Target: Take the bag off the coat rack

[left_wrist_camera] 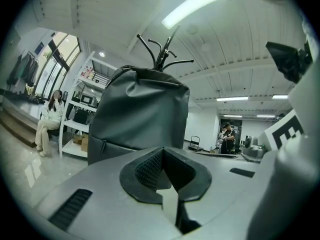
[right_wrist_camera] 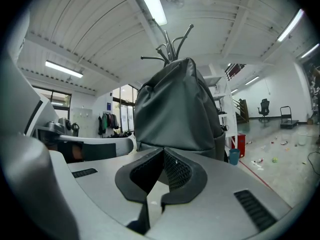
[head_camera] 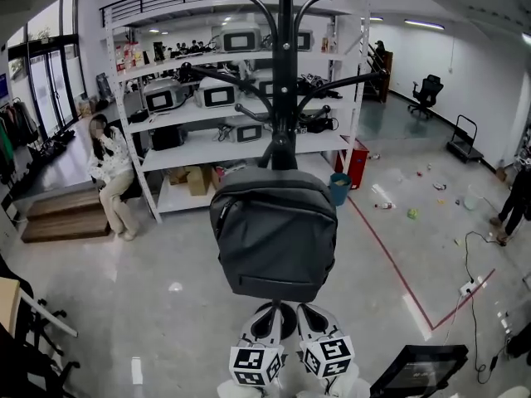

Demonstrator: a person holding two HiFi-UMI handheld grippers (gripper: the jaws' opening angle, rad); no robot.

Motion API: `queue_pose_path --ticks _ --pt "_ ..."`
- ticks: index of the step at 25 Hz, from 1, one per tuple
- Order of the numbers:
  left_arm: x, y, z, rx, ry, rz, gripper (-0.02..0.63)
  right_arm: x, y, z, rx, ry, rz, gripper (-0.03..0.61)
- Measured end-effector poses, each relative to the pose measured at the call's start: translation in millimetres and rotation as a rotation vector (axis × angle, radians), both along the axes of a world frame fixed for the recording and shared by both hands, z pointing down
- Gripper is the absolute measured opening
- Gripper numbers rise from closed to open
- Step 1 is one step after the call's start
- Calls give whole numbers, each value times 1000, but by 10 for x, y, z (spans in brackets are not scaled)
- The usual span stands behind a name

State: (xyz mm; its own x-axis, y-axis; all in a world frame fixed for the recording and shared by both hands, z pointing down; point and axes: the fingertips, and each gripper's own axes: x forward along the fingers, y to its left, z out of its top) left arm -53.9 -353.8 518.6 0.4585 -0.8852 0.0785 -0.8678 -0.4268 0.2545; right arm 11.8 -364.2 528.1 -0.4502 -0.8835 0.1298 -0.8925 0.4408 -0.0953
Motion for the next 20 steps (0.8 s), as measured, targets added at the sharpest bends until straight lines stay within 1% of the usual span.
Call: queue_pose_path --ticks 3,8,11,15,20 --pt "11 -68 89 -21 12 2 -6 15 -5 33 0 -14 7 11" --pt "40 -166 77 -30 8 0 -6 33 -98 -13 9 -15 2 11" --pt "36 -215 -9 -12 5 0 -6 12 -158 -84 26 -10 -8 11" --pt "16 -293 -300 55 10 -11 -6 38 -178 -126 34 -18 -16 11" --pt "-71 -487 -1027 203 -54 -28 -6 99 -179 -144 30 -28 -13 11"
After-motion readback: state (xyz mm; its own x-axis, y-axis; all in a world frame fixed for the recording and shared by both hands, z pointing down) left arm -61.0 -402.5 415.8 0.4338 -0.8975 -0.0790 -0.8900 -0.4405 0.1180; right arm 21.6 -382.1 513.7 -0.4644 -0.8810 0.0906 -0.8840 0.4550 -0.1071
